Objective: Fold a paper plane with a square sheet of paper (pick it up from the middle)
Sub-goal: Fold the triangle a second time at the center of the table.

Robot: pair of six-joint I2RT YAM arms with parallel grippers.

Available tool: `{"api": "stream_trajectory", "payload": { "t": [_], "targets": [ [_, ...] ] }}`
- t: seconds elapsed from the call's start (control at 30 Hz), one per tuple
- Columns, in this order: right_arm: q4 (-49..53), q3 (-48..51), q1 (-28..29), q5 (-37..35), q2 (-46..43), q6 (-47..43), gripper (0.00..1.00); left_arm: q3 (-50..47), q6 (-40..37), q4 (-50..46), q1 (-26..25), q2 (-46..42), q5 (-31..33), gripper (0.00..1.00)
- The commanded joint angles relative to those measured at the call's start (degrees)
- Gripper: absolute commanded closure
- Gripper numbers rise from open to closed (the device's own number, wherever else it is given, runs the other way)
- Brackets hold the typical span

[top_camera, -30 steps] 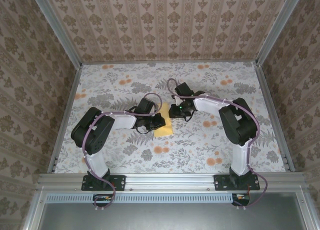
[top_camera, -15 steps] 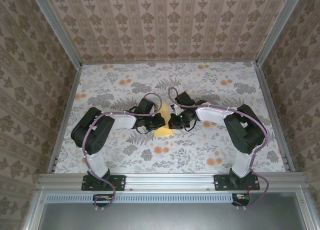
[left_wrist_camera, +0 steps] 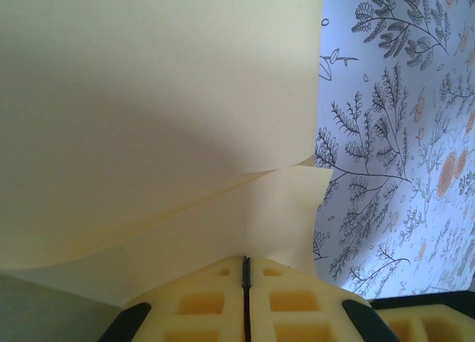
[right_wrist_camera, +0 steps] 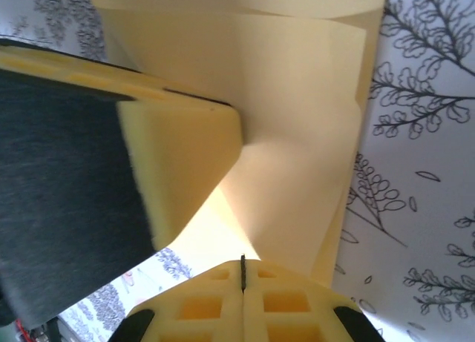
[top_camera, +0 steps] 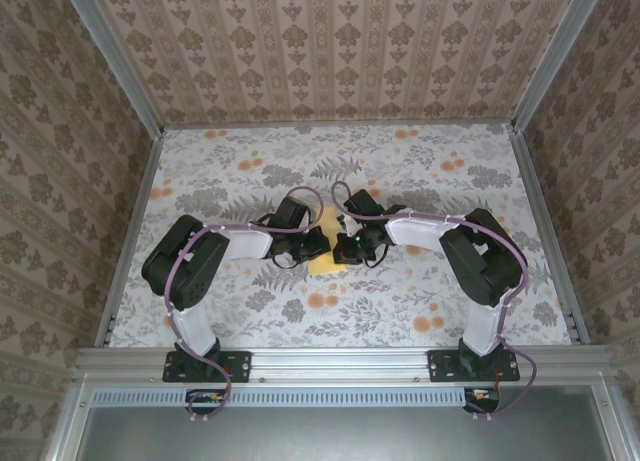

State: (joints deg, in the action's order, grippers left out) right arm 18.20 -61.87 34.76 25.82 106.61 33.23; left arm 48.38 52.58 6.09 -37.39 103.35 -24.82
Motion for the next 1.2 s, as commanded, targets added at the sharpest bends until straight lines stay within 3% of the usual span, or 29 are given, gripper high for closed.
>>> {"api": "stream_trajectory", "payload": {
  "t": [0.0,0.23,0.47,0.67,1.17],
  "targets": [
    [1.2,-0.7,0.2,-1.7,1.2,0.0,1.00,-2.2,0.6,-4.7,0.1,2.4,2.7,0.92],
    [1.9,2.5,0.2,-2.3,0.5,-0.1,1.00,-2.7,0.8,-5.1,0.4,2.2,3.0,0.92],
    [1.0,9.5,0.1,-1.8,-5.1,0.8,1.00,-3.4,0.8,-5.3,0.9,2.1,3.1,0.93],
    [-2.7,9.1,0.1,-1.7,-10.1,2.2,1.00,-3.2,0.5,-4.9,0.9,1.9,2.5,0.93],
    [-2.8,1.4,0.0,-4.1,-0.3,0.9,1.00,-3.3,1.0,-4.3,0.9,1.5,2.2,0.93]
  ]
}}
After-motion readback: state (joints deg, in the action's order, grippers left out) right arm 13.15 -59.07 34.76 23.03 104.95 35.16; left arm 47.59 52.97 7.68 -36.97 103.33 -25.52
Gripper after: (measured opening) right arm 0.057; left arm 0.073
